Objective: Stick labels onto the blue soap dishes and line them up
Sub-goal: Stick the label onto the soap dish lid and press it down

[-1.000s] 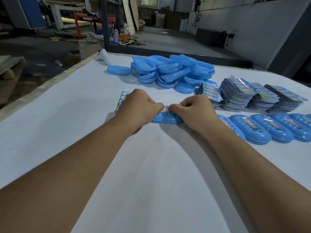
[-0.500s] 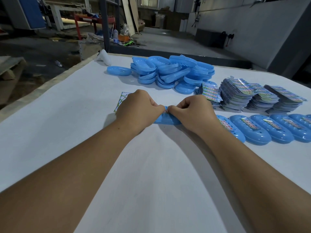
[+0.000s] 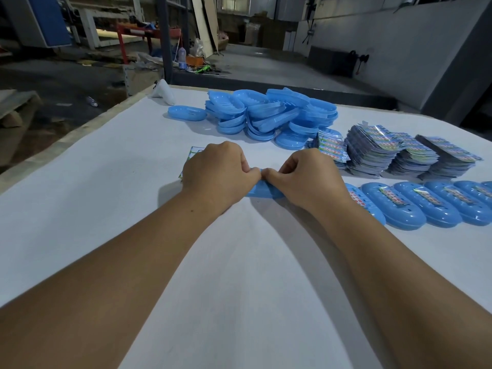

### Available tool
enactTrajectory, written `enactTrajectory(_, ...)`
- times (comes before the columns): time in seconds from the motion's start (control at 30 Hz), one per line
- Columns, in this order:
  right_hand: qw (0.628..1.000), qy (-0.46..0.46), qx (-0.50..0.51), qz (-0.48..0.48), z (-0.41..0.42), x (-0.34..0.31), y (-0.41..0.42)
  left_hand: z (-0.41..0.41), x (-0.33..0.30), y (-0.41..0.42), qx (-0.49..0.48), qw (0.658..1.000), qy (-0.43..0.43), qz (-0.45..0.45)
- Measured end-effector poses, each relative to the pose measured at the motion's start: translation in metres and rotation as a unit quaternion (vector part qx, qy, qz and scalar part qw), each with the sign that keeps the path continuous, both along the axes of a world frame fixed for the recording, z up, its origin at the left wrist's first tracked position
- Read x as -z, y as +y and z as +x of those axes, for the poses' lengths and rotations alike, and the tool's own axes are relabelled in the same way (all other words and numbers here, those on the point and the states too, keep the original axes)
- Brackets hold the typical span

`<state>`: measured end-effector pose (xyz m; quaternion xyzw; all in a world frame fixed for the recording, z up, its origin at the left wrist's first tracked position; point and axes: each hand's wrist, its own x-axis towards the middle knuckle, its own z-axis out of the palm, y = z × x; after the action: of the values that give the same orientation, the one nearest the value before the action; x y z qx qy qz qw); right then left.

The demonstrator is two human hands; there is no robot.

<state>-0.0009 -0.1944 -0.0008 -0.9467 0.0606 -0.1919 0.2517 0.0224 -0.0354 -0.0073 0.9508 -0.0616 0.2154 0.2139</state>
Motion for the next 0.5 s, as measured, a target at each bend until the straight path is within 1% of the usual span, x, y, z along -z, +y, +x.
enactTrajectory(0.13,0.999,0.007,-0.003,0.031,0.000,0.003,0.000,0.002,0.002,0.002,-0.005,1.000,-0.012,0.017)
enactTrajectory(0.2,0.998,0.004,-0.008,0.064,0.000,0.004,-0.002,0.002,0.003,0.004,-0.012,1.000,-0.004,0.011)
enactTrajectory(0.27,0.993,-0.025,-0.007,0.113,0.000,0.001,-0.004,0.004,0.002,0.008,-0.023,0.999,0.012,-0.019)
enactTrajectory(0.33,0.987,-0.071,-0.003,0.141,-0.001,-0.003,-0.006,0.005,0.000,0.013,-0.029,0.998,0.019,-0.059)
enactTrajectory(0.4,0.986,-0.095,-0.017,0.139,-0.003,-0.004,-0.006,0.006,-0.002,0.016,-0.029,0.997,0.011,-0.077)
enactTrajectory(0.43,0.986,-0.089,-0.037,0.137,-0.004,-0.004,-0.005,0.005,-0.003,0.017,-0.028,0.996,0.005,-0.079)
enactTrajectory(0.5,0.987,-0.047,-0.094,0.120,-0.007,0.000,-0.002,0.004,-0.004,0.018,-0.024,0.997,-0.009,-0.079)
